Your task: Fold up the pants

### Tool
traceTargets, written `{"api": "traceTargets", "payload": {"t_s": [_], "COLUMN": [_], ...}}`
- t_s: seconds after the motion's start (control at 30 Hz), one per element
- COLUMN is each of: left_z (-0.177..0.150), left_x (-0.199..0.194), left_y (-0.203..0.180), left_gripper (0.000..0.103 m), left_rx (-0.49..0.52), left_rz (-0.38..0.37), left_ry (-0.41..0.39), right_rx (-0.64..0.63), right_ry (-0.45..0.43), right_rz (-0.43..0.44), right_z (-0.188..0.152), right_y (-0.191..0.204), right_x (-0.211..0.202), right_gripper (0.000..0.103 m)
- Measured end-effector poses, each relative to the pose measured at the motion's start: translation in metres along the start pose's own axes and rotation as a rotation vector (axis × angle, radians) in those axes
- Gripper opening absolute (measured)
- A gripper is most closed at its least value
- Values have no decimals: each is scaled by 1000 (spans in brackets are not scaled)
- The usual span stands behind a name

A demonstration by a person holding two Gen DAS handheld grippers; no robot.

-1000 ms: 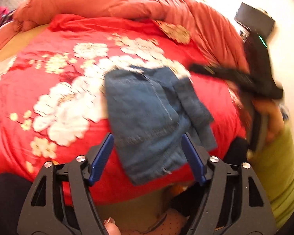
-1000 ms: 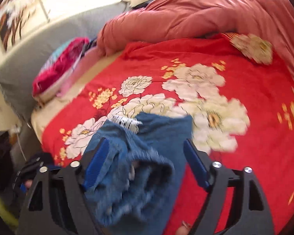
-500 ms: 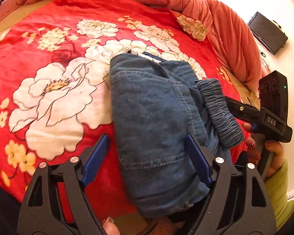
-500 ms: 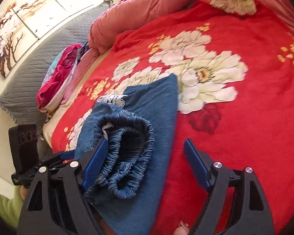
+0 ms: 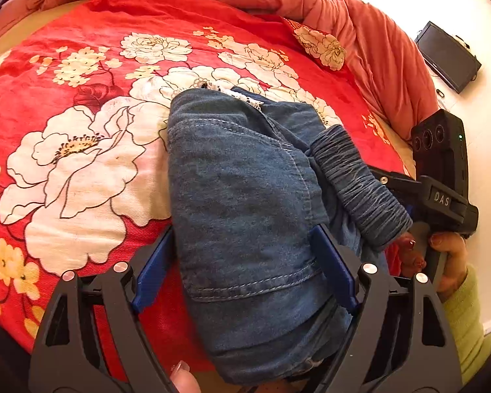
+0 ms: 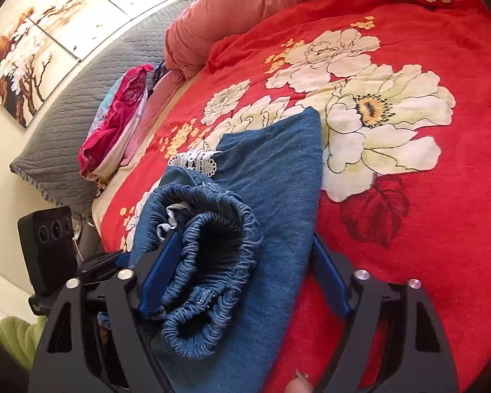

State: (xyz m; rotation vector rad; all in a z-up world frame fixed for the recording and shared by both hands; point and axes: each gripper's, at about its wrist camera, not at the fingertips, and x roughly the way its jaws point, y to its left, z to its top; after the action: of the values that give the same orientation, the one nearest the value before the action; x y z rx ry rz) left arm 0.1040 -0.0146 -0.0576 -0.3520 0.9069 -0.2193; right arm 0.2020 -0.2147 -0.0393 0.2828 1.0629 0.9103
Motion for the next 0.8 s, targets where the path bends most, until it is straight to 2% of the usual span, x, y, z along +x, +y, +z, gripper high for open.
{"api": "traceTargets", "payload": {"t_s": [0.03, 0.07, 0.1, 0.13, 0.17, 0.27, 0.37, 0.5, 0.8], "left_z": [-1, -1, -1, -2, -2, -1, 1, 14, 63], "left_x": [0, 1, 0, -1, -3, -8, -14, -21, -15], "left_y": [-2, -5, -8, -9, -11, -17, -26, -34, -41], "left_gripper": [71, 65, 62, 54, 50, 45, 43, 43, 43], "left_rx": [3, 9, 18, 20, 20, 52, 96, 123, 173], "left_rz": [6, 12, 21, 21, 16, 34, 59, 48, 59], "left_ry": [-5, -8, -14, -18, -23, -37, -50, -78, -121], "right_rx": [4, 5, -16, -33, -35, -62, -92, -126, -182], "right_ry": [0, -3, -15, -32, -41, -82, -117, -152, -207], "right_rz": [22, 25, 13, 8, 9, -5, -18, -47, -101], "right_z": [1, 0, -2, -4, -4, -7, -7, 1, 51], "right_y": [-1, 0, 2, 5, 6, 14, 23, 34, 37], "right_x": [2, 2, 1, -2, -4, -13, -20, -28, -31], "right_gripper": [50, 46, 44, 42, 40, 37, 36, 36, 36]}}
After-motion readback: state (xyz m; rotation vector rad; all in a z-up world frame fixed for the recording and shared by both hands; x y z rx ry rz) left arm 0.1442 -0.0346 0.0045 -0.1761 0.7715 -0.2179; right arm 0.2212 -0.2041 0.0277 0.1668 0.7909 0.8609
